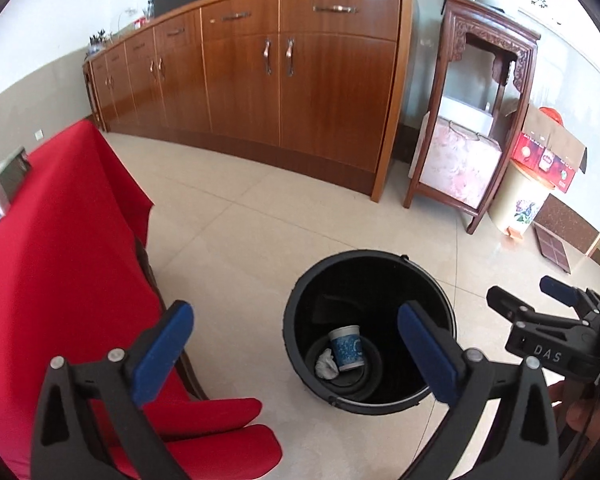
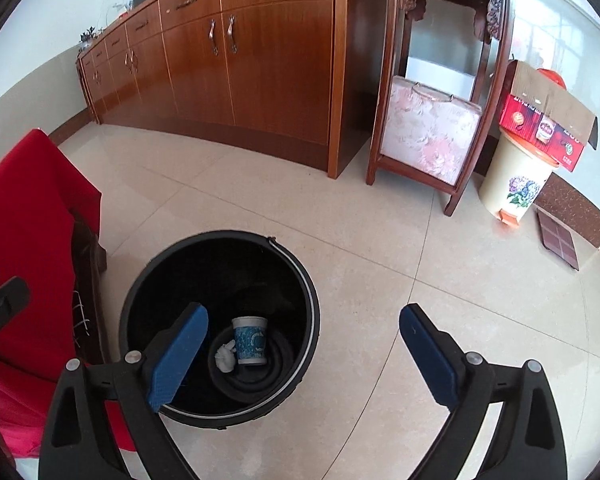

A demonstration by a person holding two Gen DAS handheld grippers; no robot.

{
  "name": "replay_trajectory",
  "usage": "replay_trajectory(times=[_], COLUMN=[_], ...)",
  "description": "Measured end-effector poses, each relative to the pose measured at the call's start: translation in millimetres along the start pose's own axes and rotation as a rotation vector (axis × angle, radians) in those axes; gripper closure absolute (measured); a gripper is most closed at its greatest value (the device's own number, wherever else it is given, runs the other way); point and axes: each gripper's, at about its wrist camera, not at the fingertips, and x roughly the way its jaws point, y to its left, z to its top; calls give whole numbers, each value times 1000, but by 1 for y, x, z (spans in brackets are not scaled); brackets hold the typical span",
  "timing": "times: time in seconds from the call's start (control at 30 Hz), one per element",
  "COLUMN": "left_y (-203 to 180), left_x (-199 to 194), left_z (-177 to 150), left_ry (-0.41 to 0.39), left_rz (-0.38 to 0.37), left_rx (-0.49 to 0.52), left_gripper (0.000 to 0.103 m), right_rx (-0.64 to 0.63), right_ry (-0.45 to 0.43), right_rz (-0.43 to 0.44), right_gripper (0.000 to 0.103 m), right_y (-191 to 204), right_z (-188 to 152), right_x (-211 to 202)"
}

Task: Collect trash
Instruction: 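Move both tools back toward the trash on the table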

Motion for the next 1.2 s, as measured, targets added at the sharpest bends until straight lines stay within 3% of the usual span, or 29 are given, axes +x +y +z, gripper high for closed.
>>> replay_trajectory(times=[0.13,0.3,0.47,0.9,1.2], left_y=[9,30,72,199,281], left_x=[-23,-65,-97,-197,-242], left_z=[2,-5,-15,-76,-123], left_ry=[-31,-92,-125,-210,-241], left_rz=[-6,39,97,348,502], left_rx=[-4,1,-82,-296,-423], left_gripper=[0,0,0,0,0], right_rx=[35,37,2,-229,-380], right_ry=[-52,-114,-168,-261,-213], right_rz=[36,92,203,402,569], right_gripper=[5,5,5,5,5], right_y=[6,28,64,217,330], right_z=[4,7,2,-16,-50], right_x=[-32,-69,-101,-179,-213])
